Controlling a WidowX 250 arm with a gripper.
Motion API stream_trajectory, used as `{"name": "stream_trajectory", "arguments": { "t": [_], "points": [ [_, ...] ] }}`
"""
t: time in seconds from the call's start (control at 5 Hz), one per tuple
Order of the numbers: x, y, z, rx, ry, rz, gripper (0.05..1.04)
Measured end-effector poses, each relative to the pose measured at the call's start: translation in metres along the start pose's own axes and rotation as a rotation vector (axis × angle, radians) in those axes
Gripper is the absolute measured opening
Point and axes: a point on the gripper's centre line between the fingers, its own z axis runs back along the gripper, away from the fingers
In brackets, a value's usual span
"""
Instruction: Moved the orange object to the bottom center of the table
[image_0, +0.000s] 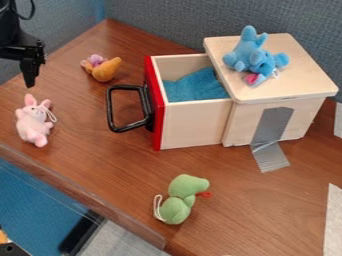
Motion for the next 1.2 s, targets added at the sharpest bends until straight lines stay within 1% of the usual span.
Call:
{"name": "stream_trajectory", "arguments": {
  "t": [0.2, 0.4, 0.6, 0.8, 1.0, 1.2],
  "points": [
    [-0.003, -0.002, -0.008, -0.005, 0.03, 0.005, 1.0],
    [0.03, -0.025, -0.016, -0.011, 0.024, 0.024, 1.0],
    [0.071, -0.047, -0.028, -0.004, 0.006, 0.059, 1.0],
    [0.102, -0.065, -0.037, -0.018, -0.011, 0.088, 1.0],
    [0.112, -0.078, -0.048, -0.033, -0.022, 0.102, 1.0],
    [0.11, -0.088, -0.062, -0.035, -0.005, 0.102, 1.0]
  ]
}}
